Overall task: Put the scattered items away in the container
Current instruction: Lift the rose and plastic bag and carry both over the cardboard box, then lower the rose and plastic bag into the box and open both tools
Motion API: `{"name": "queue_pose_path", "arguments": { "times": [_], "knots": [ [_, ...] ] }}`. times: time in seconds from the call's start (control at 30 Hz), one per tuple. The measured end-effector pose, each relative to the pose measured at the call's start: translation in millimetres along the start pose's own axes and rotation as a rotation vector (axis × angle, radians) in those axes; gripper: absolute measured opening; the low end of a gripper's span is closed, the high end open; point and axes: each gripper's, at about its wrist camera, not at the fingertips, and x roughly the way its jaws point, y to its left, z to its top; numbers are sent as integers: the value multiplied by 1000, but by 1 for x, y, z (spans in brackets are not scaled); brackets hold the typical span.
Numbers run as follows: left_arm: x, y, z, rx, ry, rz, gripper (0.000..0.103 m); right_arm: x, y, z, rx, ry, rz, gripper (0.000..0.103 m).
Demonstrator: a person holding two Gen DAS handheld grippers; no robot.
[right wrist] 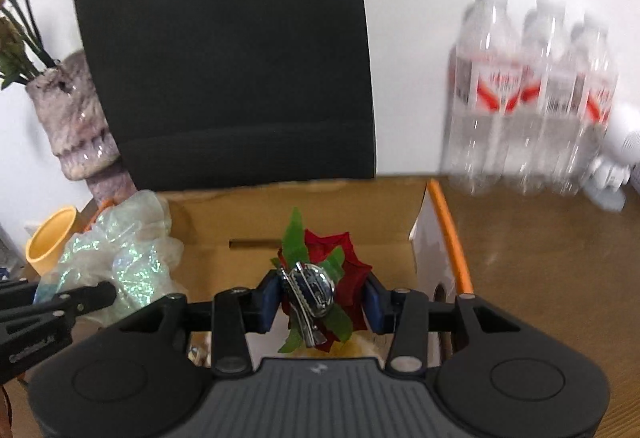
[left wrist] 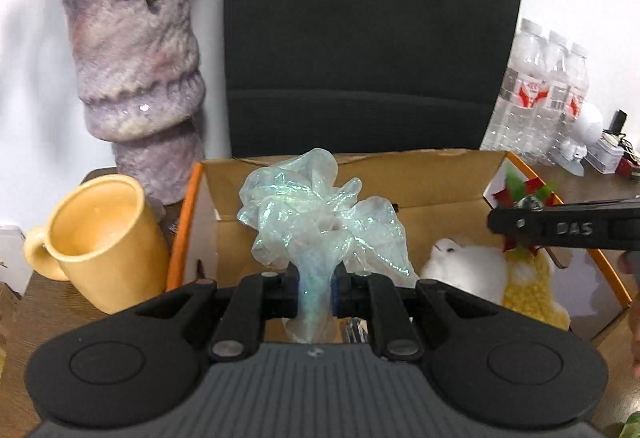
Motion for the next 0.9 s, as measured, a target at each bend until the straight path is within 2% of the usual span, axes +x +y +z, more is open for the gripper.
{"name": "queue_pose_path", "arguments": {
  "times": [0.33,0.5,0.57,0.8,0.87,0.9],
  "knots": [
    [28,-2,-11,23,91,44,14,22,-4,-9,7,66,-23,42],
    [30,-3,-13,24,92,56,14,24,-5,-10,10,64,-27,42],
    [31,-4,-13,23,89,64,23,23,-4,-10,4,63,-35,45],
    [37,-2,-14,11,111,69,29,24,-6,-12,8,61,-25,46],
    [36,2,-13,-17,120,53,47,25,-7,-12,14,64,-19,46],
    [35,3,-12,-24,123,41,49,25,-7,-12,15,66,-17,46]
  ]
}}
